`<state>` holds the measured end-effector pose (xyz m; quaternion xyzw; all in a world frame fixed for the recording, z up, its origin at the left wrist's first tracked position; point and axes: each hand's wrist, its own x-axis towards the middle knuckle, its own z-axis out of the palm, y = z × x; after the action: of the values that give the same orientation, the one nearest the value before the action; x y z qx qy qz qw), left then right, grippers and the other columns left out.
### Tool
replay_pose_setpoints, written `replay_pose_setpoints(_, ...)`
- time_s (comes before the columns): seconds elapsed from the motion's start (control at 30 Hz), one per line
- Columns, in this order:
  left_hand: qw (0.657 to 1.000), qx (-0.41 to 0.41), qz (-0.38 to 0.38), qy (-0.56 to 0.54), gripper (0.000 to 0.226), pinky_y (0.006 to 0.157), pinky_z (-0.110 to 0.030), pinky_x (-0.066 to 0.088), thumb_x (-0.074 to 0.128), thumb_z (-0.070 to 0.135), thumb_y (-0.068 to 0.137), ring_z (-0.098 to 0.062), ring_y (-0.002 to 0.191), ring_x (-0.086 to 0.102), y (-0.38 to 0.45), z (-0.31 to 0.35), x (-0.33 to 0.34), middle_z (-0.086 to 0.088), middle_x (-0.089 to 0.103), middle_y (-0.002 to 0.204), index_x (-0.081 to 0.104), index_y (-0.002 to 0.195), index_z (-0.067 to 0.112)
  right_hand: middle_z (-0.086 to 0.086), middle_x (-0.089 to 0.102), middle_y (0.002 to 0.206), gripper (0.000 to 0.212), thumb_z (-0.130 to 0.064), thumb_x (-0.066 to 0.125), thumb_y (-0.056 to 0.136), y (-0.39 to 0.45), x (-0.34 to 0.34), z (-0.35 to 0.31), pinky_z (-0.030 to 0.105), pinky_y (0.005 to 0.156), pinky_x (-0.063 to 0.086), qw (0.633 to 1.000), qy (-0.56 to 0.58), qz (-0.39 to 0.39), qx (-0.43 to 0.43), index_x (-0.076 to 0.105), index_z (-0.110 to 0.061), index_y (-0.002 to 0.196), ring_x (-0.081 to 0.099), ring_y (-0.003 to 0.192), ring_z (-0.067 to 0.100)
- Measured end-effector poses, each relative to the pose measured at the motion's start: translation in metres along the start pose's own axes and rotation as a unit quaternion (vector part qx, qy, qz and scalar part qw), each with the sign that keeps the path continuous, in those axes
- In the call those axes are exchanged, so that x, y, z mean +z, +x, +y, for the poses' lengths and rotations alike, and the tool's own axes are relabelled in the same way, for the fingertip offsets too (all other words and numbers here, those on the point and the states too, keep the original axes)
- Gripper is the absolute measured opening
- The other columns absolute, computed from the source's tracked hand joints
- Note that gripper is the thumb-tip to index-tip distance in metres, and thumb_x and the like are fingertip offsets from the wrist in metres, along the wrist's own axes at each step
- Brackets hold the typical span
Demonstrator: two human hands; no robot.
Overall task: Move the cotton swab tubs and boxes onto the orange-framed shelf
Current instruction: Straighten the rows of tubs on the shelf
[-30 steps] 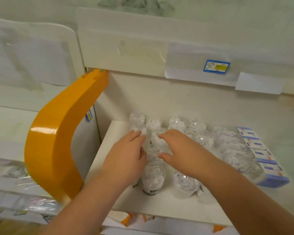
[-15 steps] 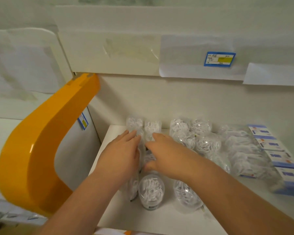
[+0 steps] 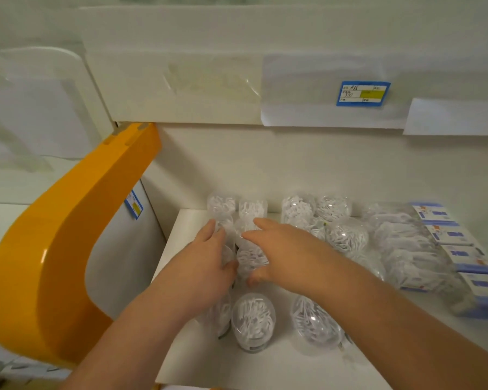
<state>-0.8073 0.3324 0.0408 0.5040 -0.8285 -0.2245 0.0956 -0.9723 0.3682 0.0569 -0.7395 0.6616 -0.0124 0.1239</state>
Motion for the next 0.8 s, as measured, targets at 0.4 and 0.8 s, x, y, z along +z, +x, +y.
replay_pose_setpoints(0.4,1.0,0.017,0.021,0.004,0.045,0.1,-0.031,0.032,0.05,0.03,0.097,-0.026,0.133,0.037,0.013,-0.005,0.005,-0.004,0.019,0.156,0.038,0.136,0.009,0.0,0.037,0.149,0.076,-0.049,0.075,0.078,0.013,-0.003,0.002,0.041,0.103,0.042,0.998,0.051,0.005,0.036,0.044,-0.029,0.145,0.045,0.132,0.024)
replay_pose_setpoints(0.8,0.998,-0.021,0.045,0.039,0.049,0.088,-0.034,0.044,0.053,0.032,0.094,-0.026,0.116,0.052,-0.002,-0.012,0.0,-0.002,0.033,0.143,0.037,0.138,0.02,-0.009,0.042,0.135,0.075,-0.056,0.077,0.069,0.009,0.003,0.009,0.04,0.09,0.051,0.998,0.029,0.049,0.026,0.048,-0.036,0.135,0.055,0.112,0.017)
